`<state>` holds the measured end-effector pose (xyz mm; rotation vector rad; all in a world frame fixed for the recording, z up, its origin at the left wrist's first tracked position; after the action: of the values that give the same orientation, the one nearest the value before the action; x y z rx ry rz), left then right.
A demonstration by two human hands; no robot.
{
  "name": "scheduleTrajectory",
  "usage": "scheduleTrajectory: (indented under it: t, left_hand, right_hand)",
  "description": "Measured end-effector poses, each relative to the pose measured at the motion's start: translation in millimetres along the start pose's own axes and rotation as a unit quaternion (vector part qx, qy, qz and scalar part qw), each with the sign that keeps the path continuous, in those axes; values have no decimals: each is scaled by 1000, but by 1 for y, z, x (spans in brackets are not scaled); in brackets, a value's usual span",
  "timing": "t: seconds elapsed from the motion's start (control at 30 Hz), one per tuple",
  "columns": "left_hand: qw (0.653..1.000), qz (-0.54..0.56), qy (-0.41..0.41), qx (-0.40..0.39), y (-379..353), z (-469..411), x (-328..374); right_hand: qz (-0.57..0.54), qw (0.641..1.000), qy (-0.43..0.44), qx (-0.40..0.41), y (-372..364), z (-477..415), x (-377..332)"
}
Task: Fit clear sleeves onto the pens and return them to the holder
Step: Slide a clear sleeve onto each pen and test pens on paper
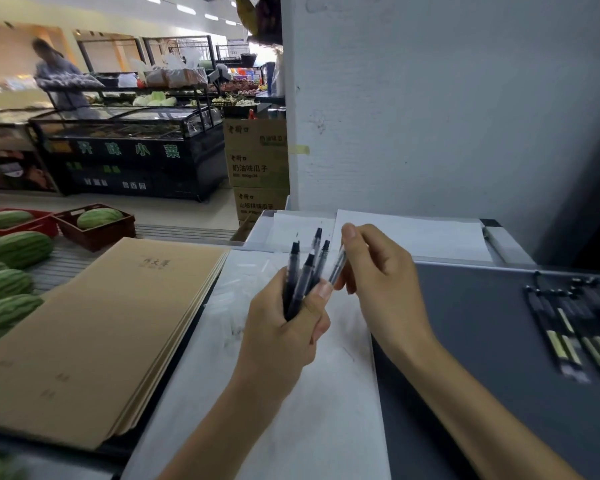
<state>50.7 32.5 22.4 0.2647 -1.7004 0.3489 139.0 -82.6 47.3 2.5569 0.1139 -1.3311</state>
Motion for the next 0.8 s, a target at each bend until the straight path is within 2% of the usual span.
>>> scheduleTrajectory:
  t: [0.1, 0.23, 0.3, 0.4, 0.5, 0.57, 0.63, 0.7, 0.73, 0.8]
  left_hand:
    - [1000, 1, 12, -8, 0, -1, -1]
    - [998, 56, 38, -10, -4, -8, 2]
    - [996, 75, 49, -2, -3, -13, 1]
    - [997, 69, 40, 2, 1, -12, -2]
    - [999, 46, 12, 22, 3, -6, -2]
    - [997, 42, -1, 71, 7, -4, 0]
    - [990, 50, -29, 132, 14, -4, 4]
    - [974, 84, -53, 203, 23, -6, 4]
    - [964, 111, -57, 234, 29, -7, 4]
    - [950, 142, -57, 273, 37, -8, 3]
  right_hand:
    - [-14, 998, -50, -34, -4, 1, 7]
    - [-186, 965, -177, -51, -6, -2, 9]
    - [-210, 958, -178, -75, -4, -3, 8]
    - [-187, 966, -136, -113, -1, -2, 5]
    - [-189, 971, -134, -57, -2, -5, 3]
    - [-270, 949, -164, 5, 3, -11, 2]
    - [-327, 930, -169, 10, 12, -20, -1]
    - [-303, 941, -146, -23, 21, -24, -3]
    - [-245, 960, -129, -40, 23, -24, -2]
    - [-32, 996, -59, -67, 20, -18, 2]
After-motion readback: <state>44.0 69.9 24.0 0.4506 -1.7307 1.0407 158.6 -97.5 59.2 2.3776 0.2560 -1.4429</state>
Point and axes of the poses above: each hand's wrist, its own z-axis away from the middle knuckle, its own y-axis out of the back of the hand, x = y × z, the point moved 2 cm from there along -z, towards the middle knuckle, and after that the axes turned 6 degrees about y, right-handed, at the moved point
